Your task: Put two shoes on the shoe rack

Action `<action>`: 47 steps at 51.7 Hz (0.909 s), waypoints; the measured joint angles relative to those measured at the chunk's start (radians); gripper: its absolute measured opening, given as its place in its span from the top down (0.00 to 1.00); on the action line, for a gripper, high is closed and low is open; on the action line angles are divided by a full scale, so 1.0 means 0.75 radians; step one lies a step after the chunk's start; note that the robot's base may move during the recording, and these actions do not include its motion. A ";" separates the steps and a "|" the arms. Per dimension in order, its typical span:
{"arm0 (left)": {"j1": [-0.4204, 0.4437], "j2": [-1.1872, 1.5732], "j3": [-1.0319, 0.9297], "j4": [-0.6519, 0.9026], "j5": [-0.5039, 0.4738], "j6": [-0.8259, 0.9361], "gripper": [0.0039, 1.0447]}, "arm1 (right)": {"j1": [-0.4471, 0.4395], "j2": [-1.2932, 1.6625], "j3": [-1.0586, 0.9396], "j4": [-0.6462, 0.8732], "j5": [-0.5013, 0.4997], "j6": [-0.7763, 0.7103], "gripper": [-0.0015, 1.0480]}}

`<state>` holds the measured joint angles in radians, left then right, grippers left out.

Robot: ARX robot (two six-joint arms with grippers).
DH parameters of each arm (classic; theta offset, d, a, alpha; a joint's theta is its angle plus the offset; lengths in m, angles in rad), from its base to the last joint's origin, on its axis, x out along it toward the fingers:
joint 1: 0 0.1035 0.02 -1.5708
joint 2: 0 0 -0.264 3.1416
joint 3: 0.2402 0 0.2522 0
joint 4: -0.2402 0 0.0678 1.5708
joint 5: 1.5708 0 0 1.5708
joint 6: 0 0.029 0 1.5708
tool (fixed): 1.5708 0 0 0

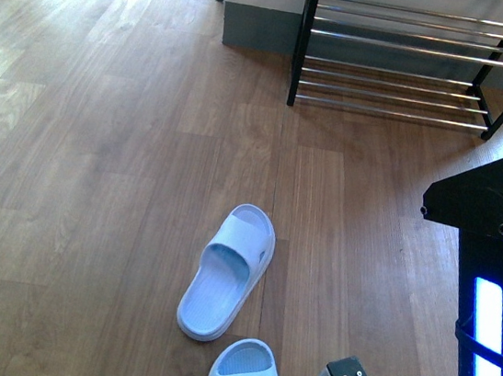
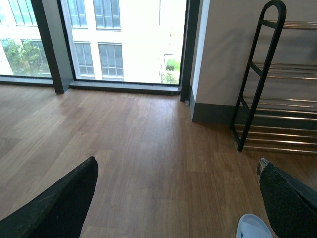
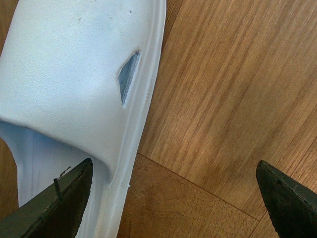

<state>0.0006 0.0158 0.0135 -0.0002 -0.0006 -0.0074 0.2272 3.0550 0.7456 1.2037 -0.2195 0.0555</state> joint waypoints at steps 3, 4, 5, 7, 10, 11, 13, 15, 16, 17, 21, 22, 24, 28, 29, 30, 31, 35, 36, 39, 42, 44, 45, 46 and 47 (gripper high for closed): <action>0.000 0.000 0.000 0.000 0.000 0.000 0.09 | 0.000 0.000 0.000 0.000 0.000 0.000 0.09; 0.000 0.000 0.000 0.000 0.000 0.000 0.09 | -0.001 0.000 0.000 0.000 0.000 -0.001 0.09; 0.000 0.000 0.000 0.000 0.000 0.000 0.09 | 0.000 0.000 0.000 0.000 0.000 -0.001 0.09; 0.000 0.000 0.000 0.000 0.000 0.000 0.09 | -0.001 0.000 0.000 0.000 0.000 -0.001 0.09; 0.000 0.000 0.000 0.000 0.000 0.000 0.09 | -0.001 0.000 0.000 0.000 0.000 -0.001 0.09; 0.000 0.000 0.000 0.000 0.000 0.000 0.09 | 0.000 0.000 0.000 0.000 0.000 -0.001 0.09; 0.000 0.000 0.000 0.000 0.000 0.000 0.09 | 0.000 0.000 0.000 0.000 0.000 -0.001 0.09; 0.000 0.000 0.000 0.000 0.000 0.000 0.09 | -0.001 0.000 0.000 0.000 0.000 -0.001 0.09; 0.000 0.000 0.000 0.000 0.000 0.000 0.09 | 0.000 0.000 0.000 0.000 0.000 -0.001 0.09; 0.000 0.000 0.000 0.000 0.000 0.000 0.09 | -0.001 0.000 0.000 0.000 0.000 -0.001 0.09; 0.000 0.000 0.000 0.000 0.000 0.000 0.09 | -0.001 0.000 0.000 0.000 0.000 -0.001 0.09; 0.000 0.000 0.000 0.000 0.000 0.000 0.09 | 0.000 0.000 0.000 0.000 0.000 -0.001 0.09; 0.000 0.000 0.000 0.000 0.000 0.000 0.09 | 0.000 0.000 0.000 0.000 0.000 -0.001 0.09; 0.000 0.000 0.000 0.000 0.000 0.000 0.09 | -0.001 0.003 0.000 0.008 0.004 0.002 0.09; 0.000 0.000 0.000 0.000 0.000 0.000 0.09 | -0.001 0.011 0.000 0.031 0.011 0.004 0.09; 0.000 0.000 0.000 0.000 0.000 0.000 0.09 | 0.000 0.021 0.000 0.067 0.016 0.011 0.09; 0.000 0.000 0.000 0.000 0.000 0.000 0.09 | 0.002 0.032 0.001 0.101 0.024 0.022 0.09; 0.000 0.000 0.000 0.000 0.000 0.000 0.09 | 0.010 0.076 0.008 0.212 0.060 0.052 0.09; 0.000 0.000 0.000 0.000 0.000 0.000 0.09 | 0.011 0.080 0.009 0.220 0.064 0.056 0.09; 0.000 0.000 0.000 0.000 0.000 0.000 0.09 | 0.014 0.093 0.014 0.248 0.071 0.062 0.09; 0.000 0.000 0.000 0.000 0.000 0.000 0.09 | 0.014 0.096 0.015 0.253 0.073 0.062 0.09; 0.000 0.000 0.000 0.000 0.000 0.000 0.09 | 0.014 0.096 0.016 0.253 0.073 0.062 0.09; 0.000 0.000 0.000 0.000 0.000 0.000 0.09 | 0.014 0.096 0.016 0.254 0.074 0.062 0.09; 0.000 0.000 0.000 0.000 0.000 0.000 0.09 | 0.014 0.096 0.016 0.254 0.074 0.062 0.09; 0.000 0.000 0.000 0.000 0.000 0.000 0.09 | 0.014 0.096 0.016 0.254 0.074 0.062 0.09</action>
<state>0.0006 0.0158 0.0135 -0.0002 -0.0006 -0.0074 0.2379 3.1271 0.7578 1.3941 -0.1638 0.1020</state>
